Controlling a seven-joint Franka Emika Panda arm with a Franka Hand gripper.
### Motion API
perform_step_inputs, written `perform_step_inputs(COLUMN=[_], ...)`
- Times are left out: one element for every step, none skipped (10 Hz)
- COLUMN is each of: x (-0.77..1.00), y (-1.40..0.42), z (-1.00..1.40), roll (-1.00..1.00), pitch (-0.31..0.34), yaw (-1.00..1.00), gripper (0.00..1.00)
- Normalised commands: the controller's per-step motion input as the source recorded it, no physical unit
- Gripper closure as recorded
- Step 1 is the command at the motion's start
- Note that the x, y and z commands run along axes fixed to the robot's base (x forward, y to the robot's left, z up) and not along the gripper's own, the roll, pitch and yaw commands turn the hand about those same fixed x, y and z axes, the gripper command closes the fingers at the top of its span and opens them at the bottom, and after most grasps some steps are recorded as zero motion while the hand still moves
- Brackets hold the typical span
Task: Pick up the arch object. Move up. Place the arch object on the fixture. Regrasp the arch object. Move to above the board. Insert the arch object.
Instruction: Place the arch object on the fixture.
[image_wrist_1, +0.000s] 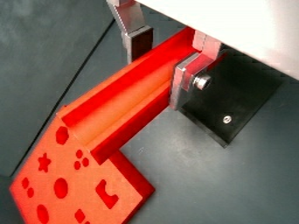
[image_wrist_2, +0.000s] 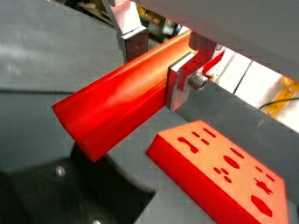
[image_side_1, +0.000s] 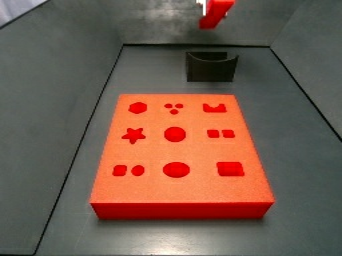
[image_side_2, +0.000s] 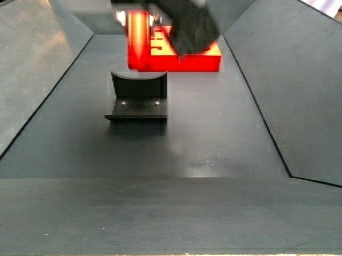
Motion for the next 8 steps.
perform_step_inputs(x=[0.15,0.16,0.17,0.18,0.19,0.16,0.13,0.1], y=[0.14,0.14,0.14,0.14,0.14,0.12,0.09,0.07], z=[-1.0,-1.0,-1.0,-1.0,-1.0,-0.79,-0.52,-0.34], roll=[-0.81,-0.6,-0.43,-0.26,-0.21,-0.18,-0.17,-0.16], pitch=[0.274,0.207,0.15,0.077,0.042,-0.013,-0.049,-0.067], yaw=[-0.19,-0.23,-0.25,-0.25,-0.25,-0.22,-0.18,-0.14], gripper=[1.0,1.0,1.0,1.0,1.0,1.0,1.0,1.0])
